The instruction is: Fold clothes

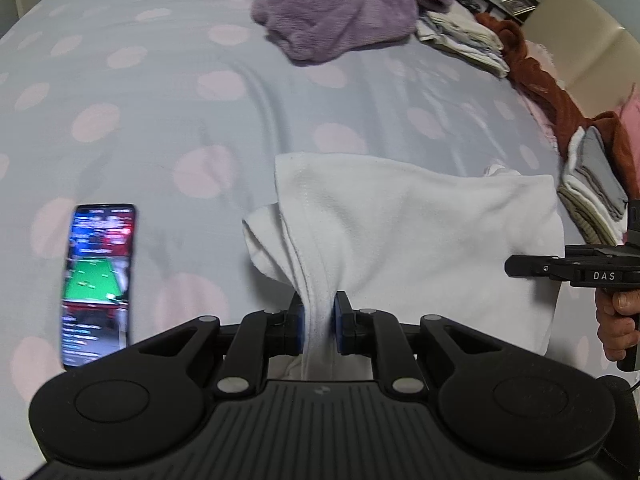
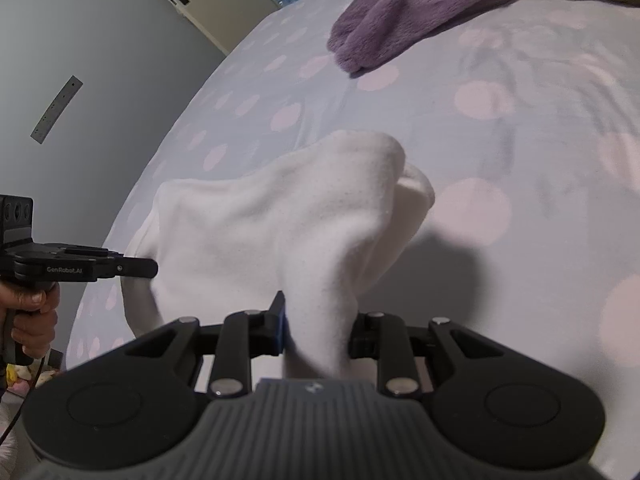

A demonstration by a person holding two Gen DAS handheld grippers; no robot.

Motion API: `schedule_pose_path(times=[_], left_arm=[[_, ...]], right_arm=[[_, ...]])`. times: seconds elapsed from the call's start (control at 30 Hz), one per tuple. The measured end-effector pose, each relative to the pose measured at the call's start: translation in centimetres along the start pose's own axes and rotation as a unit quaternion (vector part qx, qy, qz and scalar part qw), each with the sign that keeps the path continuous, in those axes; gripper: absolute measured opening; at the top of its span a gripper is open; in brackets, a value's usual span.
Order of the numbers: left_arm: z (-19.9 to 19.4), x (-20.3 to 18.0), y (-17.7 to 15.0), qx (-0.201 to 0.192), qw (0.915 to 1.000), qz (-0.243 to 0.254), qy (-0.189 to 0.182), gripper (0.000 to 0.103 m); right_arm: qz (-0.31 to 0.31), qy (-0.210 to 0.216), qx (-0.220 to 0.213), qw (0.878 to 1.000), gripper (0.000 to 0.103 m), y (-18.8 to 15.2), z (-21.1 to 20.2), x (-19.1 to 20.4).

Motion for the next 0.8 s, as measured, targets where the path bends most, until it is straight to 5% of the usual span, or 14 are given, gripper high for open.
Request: schedule_pose_path(times=[0.43, 0.8], left_arm=[[0.9, 7.0, 2.8, 0.035, 0.9983, -0.028, 0.036, 0.012], [3.6, 9.9, 3.4, 0.069, 0.9956, -0.047, 0.043, 0.012]], right_arm=[[0.017, 0.001, 0.038, 0.999, 0.028, 5.1, 7.0, 1.8], [0.035, -0.016, 0.056, 0.998, 0.028, 6.1, 9.9, 1.4]])
Point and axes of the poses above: each gripper's, at about its wrist camera, not at the fingertips, and z roughly the way its jaws point, x to its left, y to its top, the point moved 10 cm from there along z, roughly the way its jaws point, and after that the axes turned 15 degrees about x, right-handed, at the moved point
